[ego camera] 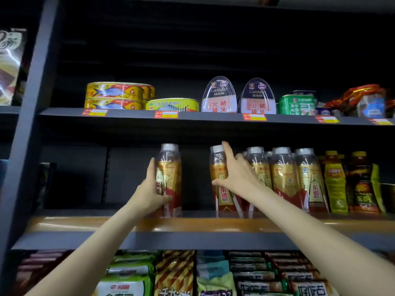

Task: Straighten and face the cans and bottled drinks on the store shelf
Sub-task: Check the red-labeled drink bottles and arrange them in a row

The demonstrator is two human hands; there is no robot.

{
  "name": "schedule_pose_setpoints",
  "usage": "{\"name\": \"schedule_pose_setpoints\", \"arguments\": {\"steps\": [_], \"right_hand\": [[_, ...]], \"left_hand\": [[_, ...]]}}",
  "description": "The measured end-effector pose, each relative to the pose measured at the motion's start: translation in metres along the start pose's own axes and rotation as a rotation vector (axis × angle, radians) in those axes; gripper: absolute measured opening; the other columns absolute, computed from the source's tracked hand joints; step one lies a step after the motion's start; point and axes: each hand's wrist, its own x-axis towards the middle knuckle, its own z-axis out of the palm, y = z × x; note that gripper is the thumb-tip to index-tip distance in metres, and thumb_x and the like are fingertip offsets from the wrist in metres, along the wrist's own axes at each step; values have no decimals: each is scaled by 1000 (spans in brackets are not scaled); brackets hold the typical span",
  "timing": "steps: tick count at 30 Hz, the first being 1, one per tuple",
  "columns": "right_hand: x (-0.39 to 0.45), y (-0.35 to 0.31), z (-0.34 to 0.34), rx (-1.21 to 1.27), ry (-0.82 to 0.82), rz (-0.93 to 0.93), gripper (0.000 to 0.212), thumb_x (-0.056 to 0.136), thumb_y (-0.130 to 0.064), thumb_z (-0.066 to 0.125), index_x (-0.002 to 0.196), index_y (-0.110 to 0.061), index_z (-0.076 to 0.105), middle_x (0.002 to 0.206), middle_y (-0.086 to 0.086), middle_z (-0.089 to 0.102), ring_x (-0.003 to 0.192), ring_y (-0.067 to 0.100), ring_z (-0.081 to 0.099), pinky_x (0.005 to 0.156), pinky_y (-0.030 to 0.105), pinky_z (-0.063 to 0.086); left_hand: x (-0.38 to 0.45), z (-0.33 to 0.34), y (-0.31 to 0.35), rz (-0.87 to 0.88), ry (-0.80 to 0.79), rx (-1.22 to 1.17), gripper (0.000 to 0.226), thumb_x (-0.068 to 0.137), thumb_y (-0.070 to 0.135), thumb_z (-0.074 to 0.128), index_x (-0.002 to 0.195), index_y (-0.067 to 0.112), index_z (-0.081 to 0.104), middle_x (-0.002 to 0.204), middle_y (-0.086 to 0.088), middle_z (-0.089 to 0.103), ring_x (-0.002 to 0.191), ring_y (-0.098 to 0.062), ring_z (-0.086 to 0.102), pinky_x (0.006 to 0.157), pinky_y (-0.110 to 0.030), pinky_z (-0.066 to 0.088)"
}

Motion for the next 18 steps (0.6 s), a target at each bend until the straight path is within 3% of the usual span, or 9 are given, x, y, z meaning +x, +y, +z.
{"name": "schedule_pose_setpoints", "arguments": {"steps": [2, 5, 10, 12, 13, 16, 18], "right_hand": [[6, -1, 0, -120, 9, -9, 109, 78, -43, 72, 151, -20, -6, 145, 22, 34, 135, 36, 29, 105, 42, 35], [12, 1, 4, -294, 26, 9, 110, 78, -54, 67, 150, -11, -4, 142, 21, 41, 137, 36, 24, 109, 41, 28], [20, -3, 4, -532, 111, 5, 107, 77, -55, 67, 148, 0, 9, 149, 22, 25, 140, 37, 18, 115, 44, 15], [22, -16, 13, -383, 155, -110, 98, 82, -49, 66, 149, -4, 10, 151, 20, 20, 141, 36, 16, 116, 44, 14], [24, -25, 18, -191, 122, -151, 92, 84, -44, 66, 150, -9, 11, 152, 18, 19, 141, 35, 15, 115, 43, 17], [32, -52, 43, 369, -179, -148, 95, 82, -28, 72, 151, -28, 6, 156, 17, 10, 144, 36, 13, 114, 47, 21], [41, -64, 65, 490, -260, -90, 108, 79, -18, 75, 151, -33, -4, 157, 18, 8, 144, 36, 11, 113, 50, 20]], "left_hand": [[2, -3, -3, -4, -2, -22, 108, 78, 5, 72, 148, 30, -6, 116, 0, 51, 97, -16, 53, 82, -26, 40], [6, -7, -11, -45, 34, -1, 112, 73, 11, 78, 148, 33, -3, 126, -12, 52, 117, -28, 48, 101, -42, 38], [8, -20, -22, -65, 39, 67, 113, 73, 16, 78, 148, 32, -4, 137, -15, 44, 125, -28, 43, 105, -44, 35], [8, -23, -26, -48, 40, 96, 112, 73, 19, 78, 148, 31, -4, 135, -12, 46, 122, -26, 46, 103, -41, 37], [8, -23, -28, -40, 46, 110, 111, 74, 21, 78, 148, 32, -4, 133, -11, 47, 120, -25, 47, 102, -40, 38], [9, -23, -30, -23, 56, 140, 110, 73, 24, 78, 148, 32, -3, 132, -10, 48, 119, -24, 48, 99, -37, 39], [11, -25, -32, -17, 57, 149, 110, 73, 24, 78, 148, 31, -2, 132, -10, 49, 119, -24, 48, 99, -35, 39]]}}
